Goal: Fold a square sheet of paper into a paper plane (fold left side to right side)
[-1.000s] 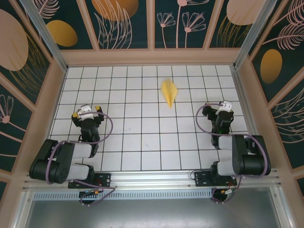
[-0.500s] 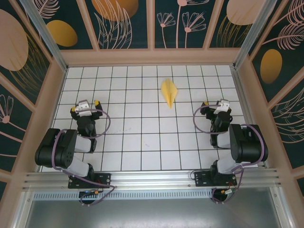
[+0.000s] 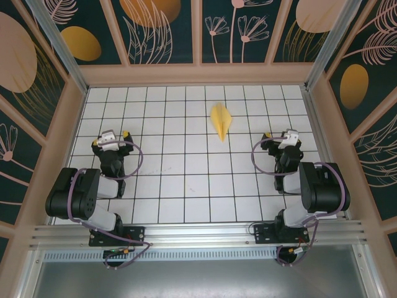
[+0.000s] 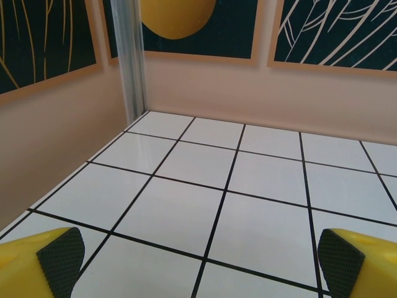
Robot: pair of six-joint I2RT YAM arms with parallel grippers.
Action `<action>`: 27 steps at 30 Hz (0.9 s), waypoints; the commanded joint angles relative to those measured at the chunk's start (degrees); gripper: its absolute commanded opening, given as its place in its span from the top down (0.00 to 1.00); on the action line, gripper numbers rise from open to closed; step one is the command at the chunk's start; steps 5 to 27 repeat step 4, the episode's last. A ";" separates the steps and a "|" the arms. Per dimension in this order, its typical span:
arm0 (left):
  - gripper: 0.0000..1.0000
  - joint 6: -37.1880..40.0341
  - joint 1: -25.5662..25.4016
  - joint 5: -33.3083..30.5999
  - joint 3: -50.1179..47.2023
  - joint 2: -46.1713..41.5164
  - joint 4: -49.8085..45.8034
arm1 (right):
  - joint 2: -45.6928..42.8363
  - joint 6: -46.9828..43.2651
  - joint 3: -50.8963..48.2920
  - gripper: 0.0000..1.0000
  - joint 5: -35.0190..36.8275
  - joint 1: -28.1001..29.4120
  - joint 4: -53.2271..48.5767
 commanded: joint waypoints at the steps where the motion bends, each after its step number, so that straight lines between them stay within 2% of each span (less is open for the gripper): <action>1: 0.02 -0.87 0.35 0.77 0.50 -0.13 0.46 | 0.20 -0.48 0.63 0.01 -1.76 -0.45 1.57; 27: 0.02 -0.87 0.35 0.77 0.54 -0.12 0.44 | 0.12 -0.48 0.58 0.01 -1.75 -0.50 1.74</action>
